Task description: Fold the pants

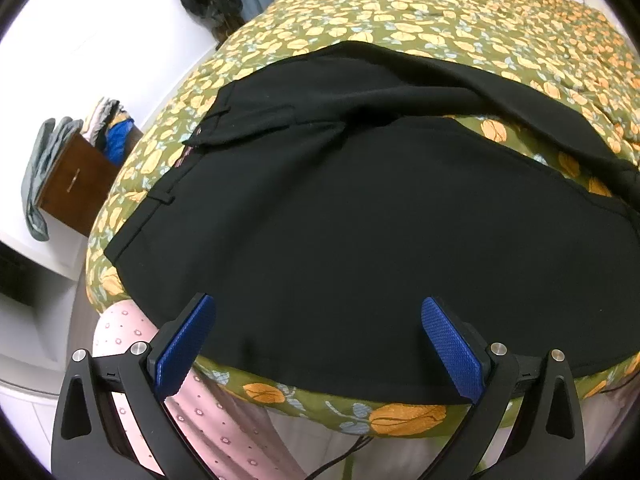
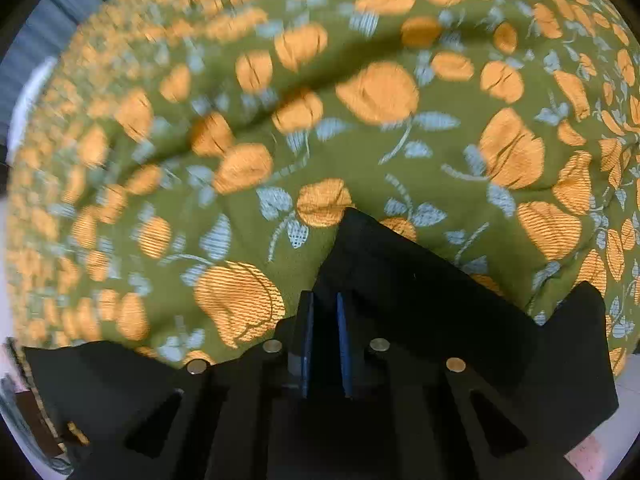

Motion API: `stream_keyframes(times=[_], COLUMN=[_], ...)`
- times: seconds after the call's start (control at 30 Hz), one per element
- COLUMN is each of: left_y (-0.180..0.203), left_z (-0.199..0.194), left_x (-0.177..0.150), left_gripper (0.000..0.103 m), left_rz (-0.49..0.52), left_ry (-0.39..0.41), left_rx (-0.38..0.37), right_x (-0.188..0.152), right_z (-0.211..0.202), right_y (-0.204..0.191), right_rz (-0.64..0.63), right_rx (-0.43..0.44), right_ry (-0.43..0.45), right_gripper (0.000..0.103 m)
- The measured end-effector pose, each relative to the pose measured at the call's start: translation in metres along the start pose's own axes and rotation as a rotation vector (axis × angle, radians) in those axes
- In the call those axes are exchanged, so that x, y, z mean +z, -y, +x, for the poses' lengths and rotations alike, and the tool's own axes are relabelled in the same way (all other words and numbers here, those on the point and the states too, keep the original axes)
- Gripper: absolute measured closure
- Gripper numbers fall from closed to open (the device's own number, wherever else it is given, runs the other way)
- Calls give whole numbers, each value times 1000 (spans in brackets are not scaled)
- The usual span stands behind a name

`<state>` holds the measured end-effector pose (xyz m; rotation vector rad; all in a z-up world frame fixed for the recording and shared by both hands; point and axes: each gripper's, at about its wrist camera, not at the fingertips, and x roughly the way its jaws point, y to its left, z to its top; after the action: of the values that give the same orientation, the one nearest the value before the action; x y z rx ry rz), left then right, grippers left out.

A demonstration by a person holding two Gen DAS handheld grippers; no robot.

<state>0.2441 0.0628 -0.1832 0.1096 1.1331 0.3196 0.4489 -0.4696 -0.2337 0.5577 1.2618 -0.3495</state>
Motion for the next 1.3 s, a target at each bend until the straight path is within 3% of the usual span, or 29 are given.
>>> stream_keyframes(times=[0.1,0.2,0.3,0.33,0.4,0.47,0.53,0.67,0.73,0.77,0.8,0.83,0.87,0.97,1.17,1.23,1.3], left_y=[1,3,10,14,22,25,22,4,-5,-8,-11,-13,-15,-17,-8,-9,-11], left_z=[3,4,9,12,17,19,19,19,17,16,14,11,7,-1,9,8,3], left_x=[-2,-3,-2,-1,1,6,17,46,56,59,62,65,66,61,45,40,37], left_gripper=[0,0,0,0,0,0,0,0,0,0,0,0,0,0,0,0,0], left_rz=[8,10,11,18,37,36,13,-82,-132,-148,-163,-171,-177,-177,-121,-127,-135], left_ry=[-8,-14,-28,-40,-66,-78,-77,-80,-72,-69,-67,-64,-56,-38,-85,-91,-80], left_rx=[-3,-6,-28,-38,-65,-110,-154,-178,-194,-199,-203,-201,-198,-192,-137,-134,-131], right_x=[-17,-50,-86,-99,-113,-126,-135,-134,-129,-125,-120,-117,-112,-80,-4,4,3], right_z=[-65,-118,-131,-121,-103,-91,-91,-93,-99,-100,-100,-102,-103,-96,-35,-13,-6], right_y=[17,47,98,115,137,164,177,152,129,117,108,103,100,114,103,93,86], right_rz=[-29,-52,-30,-9,23,100,110,-9,-114,-170,-211,-237,-259,-263,-354,-386,-439], right_rx=[213,315,320,293,198,217,229,246,219,232,246,253,251,196,163,195,154], right_ry=[138,227,238,216,201,196,210,223,244,246,246,264,285,308,95,-4,-38], right_gripper=[93,93,93,93,103,103,103,101,88,57,17,9,9,8,10,27,91])
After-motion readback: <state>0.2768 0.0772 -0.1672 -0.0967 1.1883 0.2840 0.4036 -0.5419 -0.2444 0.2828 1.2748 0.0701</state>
